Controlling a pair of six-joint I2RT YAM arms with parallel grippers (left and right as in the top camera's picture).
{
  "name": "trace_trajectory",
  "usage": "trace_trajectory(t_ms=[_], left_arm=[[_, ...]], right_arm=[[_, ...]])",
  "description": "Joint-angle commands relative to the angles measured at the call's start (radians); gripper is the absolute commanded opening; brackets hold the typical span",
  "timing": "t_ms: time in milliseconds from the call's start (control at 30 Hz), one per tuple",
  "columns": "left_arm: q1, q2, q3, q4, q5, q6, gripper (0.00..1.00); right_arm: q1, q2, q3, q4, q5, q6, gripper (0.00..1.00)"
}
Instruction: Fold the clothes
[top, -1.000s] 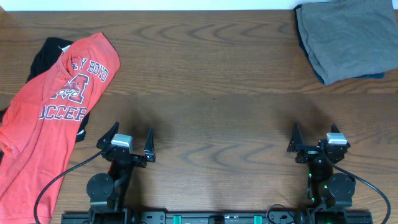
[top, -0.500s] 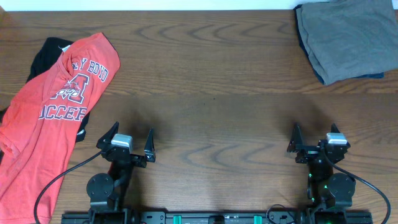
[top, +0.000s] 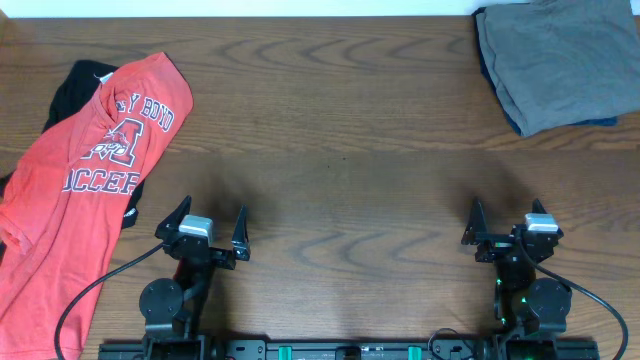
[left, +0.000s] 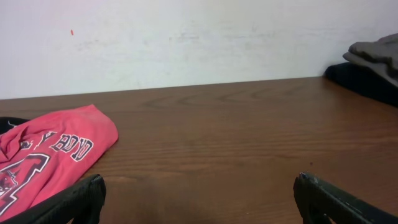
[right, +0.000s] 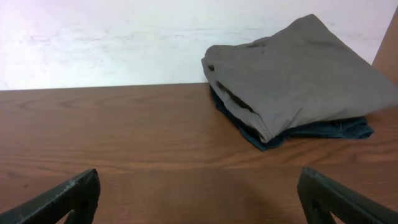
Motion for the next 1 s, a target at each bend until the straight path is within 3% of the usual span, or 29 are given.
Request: trace_trajectory(t_ms=[0,733,967], left_arm=[[0.002,-0.008,-0.016,-0.037,0.006,0.007,0.98],[0.002,-0.007,-0.016,-0.037,0.006,0.007,0.98],[0.002,-0.007,-0.013,0.027,0.006,-0.011,0.98]], right_arm=[[0.009,-0.007,-0.002,-0.003,-0.004,-0.012,0.99],[0.008,-0.006,-0.002,0.005,0.056,-0.012,0.99],[0.008,-0.006,-0.002,0.037,-0.017,-0.005,0.99]])
